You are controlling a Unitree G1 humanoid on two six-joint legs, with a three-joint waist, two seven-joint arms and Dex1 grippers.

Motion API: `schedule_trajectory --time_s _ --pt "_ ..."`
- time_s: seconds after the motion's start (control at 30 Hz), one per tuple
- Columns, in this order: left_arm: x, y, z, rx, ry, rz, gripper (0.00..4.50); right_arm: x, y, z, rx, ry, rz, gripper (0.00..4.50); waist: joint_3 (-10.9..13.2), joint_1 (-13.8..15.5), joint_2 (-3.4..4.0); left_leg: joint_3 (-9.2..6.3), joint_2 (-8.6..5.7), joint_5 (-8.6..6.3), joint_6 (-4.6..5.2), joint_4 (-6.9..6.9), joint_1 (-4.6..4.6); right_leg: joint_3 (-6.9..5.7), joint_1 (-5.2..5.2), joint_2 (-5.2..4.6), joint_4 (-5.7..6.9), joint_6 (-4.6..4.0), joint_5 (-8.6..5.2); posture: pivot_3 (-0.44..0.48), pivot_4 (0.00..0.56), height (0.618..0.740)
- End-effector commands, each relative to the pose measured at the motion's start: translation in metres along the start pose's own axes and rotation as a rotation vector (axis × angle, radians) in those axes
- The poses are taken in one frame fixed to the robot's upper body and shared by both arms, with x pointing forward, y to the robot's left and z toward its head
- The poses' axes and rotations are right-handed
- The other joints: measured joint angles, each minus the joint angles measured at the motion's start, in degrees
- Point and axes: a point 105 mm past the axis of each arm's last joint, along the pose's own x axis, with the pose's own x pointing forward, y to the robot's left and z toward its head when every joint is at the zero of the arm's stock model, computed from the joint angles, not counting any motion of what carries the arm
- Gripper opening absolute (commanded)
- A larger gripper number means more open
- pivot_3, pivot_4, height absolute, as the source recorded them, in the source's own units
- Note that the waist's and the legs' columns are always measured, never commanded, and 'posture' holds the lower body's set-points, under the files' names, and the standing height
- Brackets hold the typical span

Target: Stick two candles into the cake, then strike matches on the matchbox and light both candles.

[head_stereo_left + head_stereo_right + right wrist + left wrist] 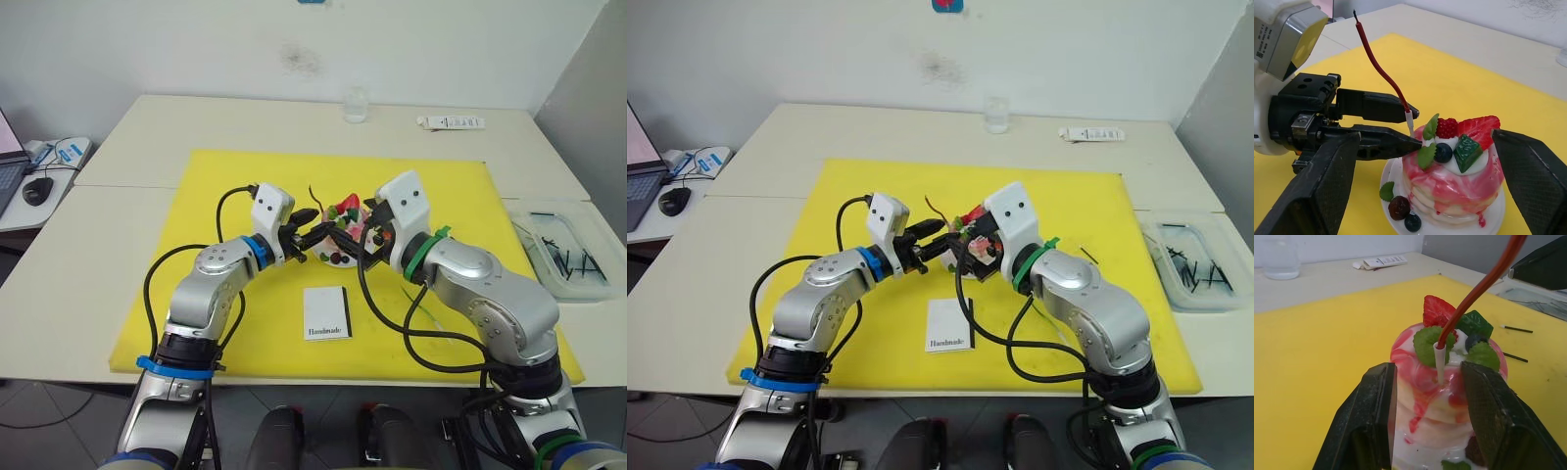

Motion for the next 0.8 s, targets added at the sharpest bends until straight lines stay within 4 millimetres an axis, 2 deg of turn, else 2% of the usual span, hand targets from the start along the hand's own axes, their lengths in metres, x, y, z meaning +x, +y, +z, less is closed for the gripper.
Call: schedule_trajectory --time_s 0.03,0.1,0.2,0.47,0.57,0.7,0.8 --pt "-0.013 0.005 0.017 0.040 -0.041 0.025 2.37 -0.006 -0.006 0.014 -0.021 -0.058 -0.019 4.50 0.00 0.00 0.00 0.00 0.00 0.00 0.00 0.00 0.00 0.00 0.00 0.00 0.00 -0.01 0.00 0.000 0.150 0.740" --pt "-0.021 0.007 0.017 0.042 -0.033 0.027 2.37 -0.008 -0.008 0.014 -0.026 -0.055 -0.021 4.50 0.00 -0.02 0.00 0.00 0.00 0.00 0.00 0.00 0.00 0.01 0.00 0.00 0.00 -0.01 0.01 0.000 0.150 0.740" --pt "-0.033 -0.001 0.019 0.062 -0.014 -0.028 2.37 -0.016 -0.017 0.014 -0.031 -0.046 -0.025 4.50 0.00 -0.02 0.00 0.00 0.01 0.00 0.00 0.00 0.00 0.00 -0.01 0.00 -0.01 -0.01 0.01 0.000 0.150 0.740" --pt "-0.059 -0.022 0.020 0.196 0.055 -0.200 2.37 -0.059 -0.061 -0.003 -0.075 0.044 -0.062 4.50 0.00 0.15 0.00 0.05 -0.03 0.00 0.00 -0.01 0.02 0.00 0.04 -0.05 -0.07 -0.01 0.00 0.000 0.150 0.740" --pt "-0.064 -0.041 0.021 0.218 0.052 -0.310 2.95 -0.076 -0.076 -0.015 -0.082 0.110 -0.061 4.50 0.00 0.13 0.00 0.09 -0.01 0.00 0.00 -0.02 0.05 0.01 0.03 -0.04 -0.05 -0.01 -0.01 0.000 0.150 0.740" --pt "-0.063 -0.064 0.019 0.272 0.024 -0.414 4.13 -0.099 -0.088 -0.040 -0.059 0.240 -0.037 4.50 0.00 0.30 0.00 0.05 -0.02 0.00 0.00 -0.02 0.08 0.02 0.09 -0.04 -0.08 -0.02 -0.03 0.000 0.150 0.740" --pt "-0.063 -0.076 0.012 0.294 0.025 -0.485 4.13 -0.109 -0.083 -0.052 -0.031 0.293 0.019 4.50 0.00 0.29 0.01 0.11 -0.02 0.00 0.00 -0.01 0.13 0.06 0.12 -0.04 -0.07 -0.03 -0.03 0.000 0.150 0.740"
